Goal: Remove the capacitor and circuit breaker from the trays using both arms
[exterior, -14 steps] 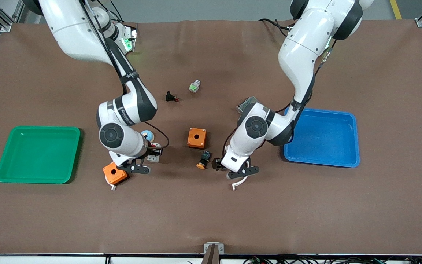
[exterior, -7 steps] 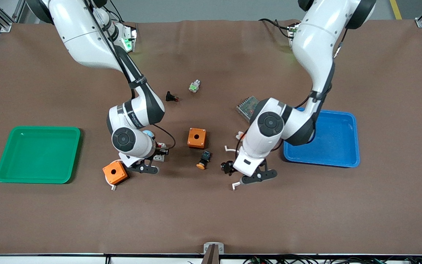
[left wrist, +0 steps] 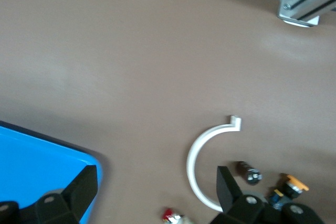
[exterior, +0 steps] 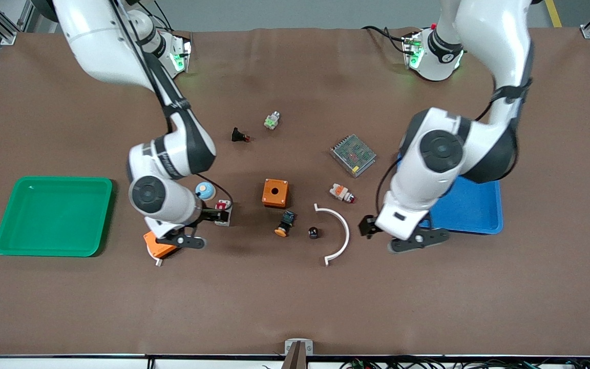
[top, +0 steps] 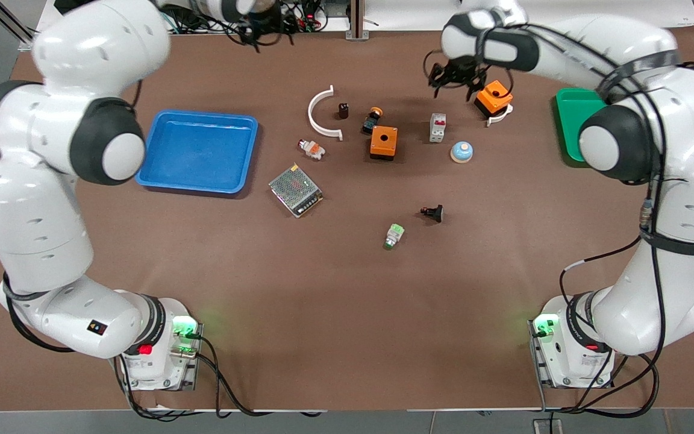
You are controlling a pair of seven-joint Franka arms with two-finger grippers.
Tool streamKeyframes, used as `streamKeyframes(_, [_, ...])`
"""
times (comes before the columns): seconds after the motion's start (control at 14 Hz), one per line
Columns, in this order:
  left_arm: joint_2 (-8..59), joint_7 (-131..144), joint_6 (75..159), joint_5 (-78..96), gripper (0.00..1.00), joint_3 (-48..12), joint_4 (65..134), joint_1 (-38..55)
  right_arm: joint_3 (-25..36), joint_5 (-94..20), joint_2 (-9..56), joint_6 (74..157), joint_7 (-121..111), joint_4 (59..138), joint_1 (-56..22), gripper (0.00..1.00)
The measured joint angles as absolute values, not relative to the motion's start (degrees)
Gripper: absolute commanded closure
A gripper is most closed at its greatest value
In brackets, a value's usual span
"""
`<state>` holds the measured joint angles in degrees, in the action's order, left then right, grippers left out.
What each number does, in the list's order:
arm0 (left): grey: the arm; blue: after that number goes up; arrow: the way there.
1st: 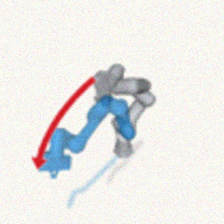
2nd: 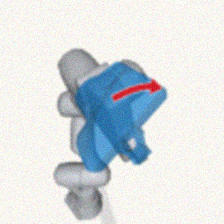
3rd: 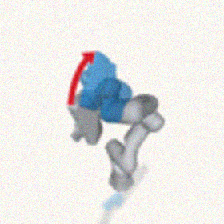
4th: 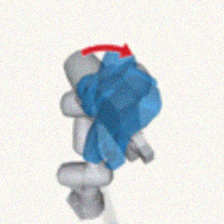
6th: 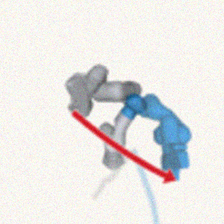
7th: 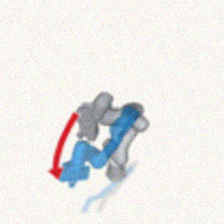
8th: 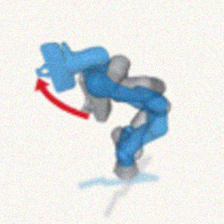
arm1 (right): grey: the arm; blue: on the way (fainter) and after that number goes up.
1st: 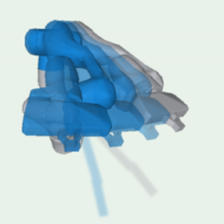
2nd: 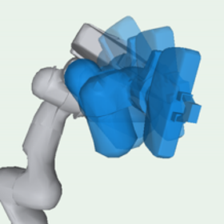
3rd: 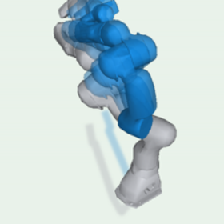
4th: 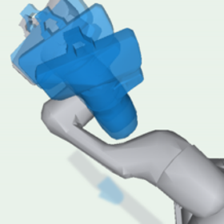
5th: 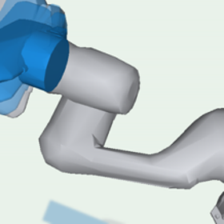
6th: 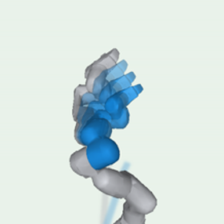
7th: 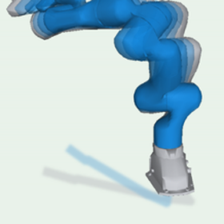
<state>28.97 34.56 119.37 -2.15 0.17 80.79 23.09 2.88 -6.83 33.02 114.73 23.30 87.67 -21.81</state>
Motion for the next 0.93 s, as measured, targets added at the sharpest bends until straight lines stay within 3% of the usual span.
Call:
streamKeyframes(0.36, [15.79, 20.65, 110.44, -2.17, 0.0, 0.23, 86.87, 14.04, 3.85, -1.49, 21.61, 101.85, 6.35, 87.63, -11.99, 0.0])
streamKeyframes(0.64, [5.34, 12.62, 106.52, -2.17, 0.0, 0.19, 93.78, 9.92, 4.0, -1.09, 15.25, 97.63, -2.72, 88.48, -4.2, 0.0])
streamKeyframes(0.93, [-1.1, 8.59, 101.51, -2.17, 0.0, 0.16, 96.68, 9.01, 3.83, -1.09, 2.55, 96.98, -4.07, 96.08, -2.28, 0.0])
